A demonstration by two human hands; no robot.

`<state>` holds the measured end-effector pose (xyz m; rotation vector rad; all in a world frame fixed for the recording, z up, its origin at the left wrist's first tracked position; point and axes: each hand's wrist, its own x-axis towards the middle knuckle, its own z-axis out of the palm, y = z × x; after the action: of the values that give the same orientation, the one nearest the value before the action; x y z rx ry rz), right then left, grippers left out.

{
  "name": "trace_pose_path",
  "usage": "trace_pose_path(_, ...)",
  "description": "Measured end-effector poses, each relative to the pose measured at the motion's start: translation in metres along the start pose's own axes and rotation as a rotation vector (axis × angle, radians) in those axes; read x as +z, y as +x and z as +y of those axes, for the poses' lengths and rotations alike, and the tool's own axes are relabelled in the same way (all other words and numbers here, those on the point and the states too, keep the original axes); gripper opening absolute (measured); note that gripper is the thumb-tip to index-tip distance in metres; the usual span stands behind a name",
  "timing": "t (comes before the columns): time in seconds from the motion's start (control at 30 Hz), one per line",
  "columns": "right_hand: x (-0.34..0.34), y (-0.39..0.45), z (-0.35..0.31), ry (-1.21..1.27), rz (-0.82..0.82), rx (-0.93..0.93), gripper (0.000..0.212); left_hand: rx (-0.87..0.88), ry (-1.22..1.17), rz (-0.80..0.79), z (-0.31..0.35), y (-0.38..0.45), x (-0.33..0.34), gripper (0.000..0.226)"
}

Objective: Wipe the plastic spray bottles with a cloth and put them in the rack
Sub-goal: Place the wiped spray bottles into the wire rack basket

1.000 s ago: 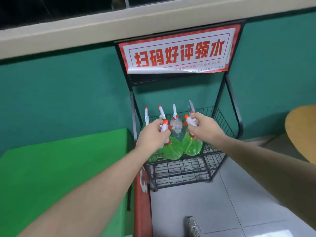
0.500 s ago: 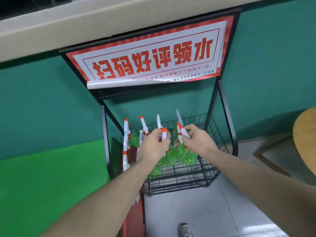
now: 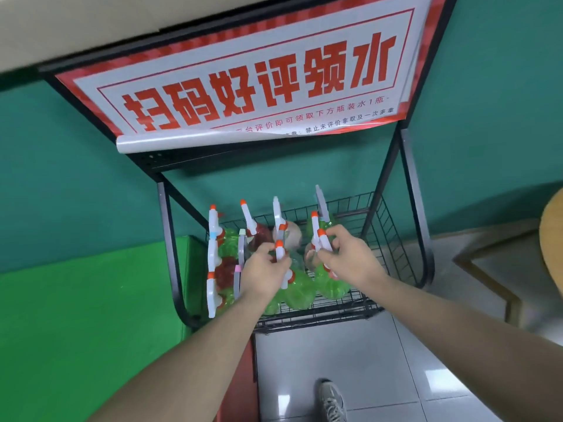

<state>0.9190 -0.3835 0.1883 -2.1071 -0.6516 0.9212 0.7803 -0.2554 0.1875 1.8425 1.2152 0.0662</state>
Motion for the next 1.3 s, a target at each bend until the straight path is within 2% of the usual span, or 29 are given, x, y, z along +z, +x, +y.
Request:
trace_pose_path(0.23, 0.0, -0.01, 0.01, -0.049, -0.039, -0.003, 0.022, 0.043, 0.093, -0.026, -0.005, -0.001, 0.003, 0.014)
trace_pose_path(0.37, 0.01, -0.013, 0.017, 0.003, -0.068, 0.023, 0.018, 0.109, 0.098, -0.04, -0.006, -0.003, 0.005, 0.015)
trace_pose_path(0.67, 0.017, -0.014, 0.014, -0.168, -0.091, -0.005, 0.013, 0.022, 0.095, -0.089, -0.015, 0.0, 0.013, 0.02)
trace_pose_path(0.9, 0.018, -0.024, 0.025, -0.359, -0.122, -0.039, 0.04, -0.021, 0.22, -0.124, -0.028, -0.003, 0.019, 0.021)
trace_pose_path(1.07, 0.016, -0.024, 0.031, -0.27, -0.093, 0.034, 0.035, -0.027, 0.28, -0.162, -0.032, -0.004, 0.02, 0.017)
trace_pose_path(1.23, 0.029, -0.014, 0.03, -0.323, -0.148, 0.069, 0.047, -0.038, 0.291, -0.167, -0.03, -0.001, 0.022, 0.017)
trace_pose_path(1.3, 0.035, -0.012, 0.029, -0.328, -0.151, 0.077, 0.049, -0.032, 0.308, -0.173, -0.028, 0.0, 0.023, 0.026)
